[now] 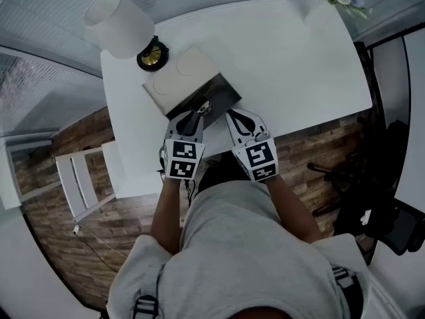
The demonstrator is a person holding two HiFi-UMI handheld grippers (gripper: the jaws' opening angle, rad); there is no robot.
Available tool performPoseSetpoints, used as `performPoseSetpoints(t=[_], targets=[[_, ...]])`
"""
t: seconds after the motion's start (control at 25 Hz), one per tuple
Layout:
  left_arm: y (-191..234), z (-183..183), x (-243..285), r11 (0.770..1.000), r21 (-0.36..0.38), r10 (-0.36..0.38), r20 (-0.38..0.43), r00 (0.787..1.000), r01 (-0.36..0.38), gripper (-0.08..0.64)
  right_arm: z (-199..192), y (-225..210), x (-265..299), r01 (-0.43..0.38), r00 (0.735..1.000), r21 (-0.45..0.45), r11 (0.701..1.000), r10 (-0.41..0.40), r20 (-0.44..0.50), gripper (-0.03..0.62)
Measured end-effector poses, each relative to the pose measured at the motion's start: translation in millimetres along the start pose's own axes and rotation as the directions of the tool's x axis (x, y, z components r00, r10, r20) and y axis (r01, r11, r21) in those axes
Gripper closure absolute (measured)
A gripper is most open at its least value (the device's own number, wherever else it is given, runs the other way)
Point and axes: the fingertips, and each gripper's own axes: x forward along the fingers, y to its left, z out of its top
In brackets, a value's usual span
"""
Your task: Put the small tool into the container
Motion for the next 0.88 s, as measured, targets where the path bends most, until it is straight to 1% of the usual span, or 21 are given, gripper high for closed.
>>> performPoseSetpoints(t=[0.08,0.12,0.2,0.28,0.4,0.52,0.68,0.76,0.88], targets=[[8.6,-0.8,-22.5,0.996,-0.088,0.034,0.059,0.998,-0.029,0.479,3.0,15.9,2.8,-0.021,1.0,-0.02,1.0,0.021,-0.001,0.566],[12.4,-3.4,-33.8,0.99,-0.138,0.05,0.085,0.995,-0.038,0.484,4.4,24.3,4.2,-0.032,0.999,-0.029,0.999,0.032,-0.001,0.566],[17.6,-12.3,-55.9,0.971,-0.235,0.083,0.128,0.988,-0.052,0.504,7.9,41.6,6.5,-0.055,0.998,-0.043,0.998,0.055,0.001,0.566],[20.3,-24.1,-76.2,0.953,-0.292,0.131,0.15,0.98,-0.082,0.525,11.5,58.6,8.2,-0.076,0.997,-0.059,0.995,0.077,0.005,0.566],[18.7,-38.7,-104.0,0.934,-0.331,0.197,0.166,0.966,-0.134,0.535,20.4,80.9,3.3,-0.086,0.995,-0.067,0.994,0.089,0.046,0.566],[14.9,-41.5,-130.4,0.917,-0.374,0.231,0.221,0.948,-0.136,0.537,32.3,99.5,-8.0,-0.086,0.991,-0.065,0.994,0.092,0.099,0.568],[14.7,-37.7,-154.7,0.913,-0.383,0.259,0.279,0.925,-0.14,0.537,38.8,115.3,-19.6,-0.085,0.989,-0.083,0.993,0.094,0.112,0.568],[14.2,-35.7,-163.0,0.91,-0.388,0.27,0.295,0.916,-0.143,0.537,44.8,119.9,-26.9,-0.081,0.987,-0.112,0.99,0.095,0.13,0.568],[15.3,-34.6,-175.9,0.903,-0.398,0.295,0.307,0.905,-0.159,0.537,56.3,130.4,-33.4,-0.103,0.979,-0.132,0.986,0.124,0.164,0.568]])
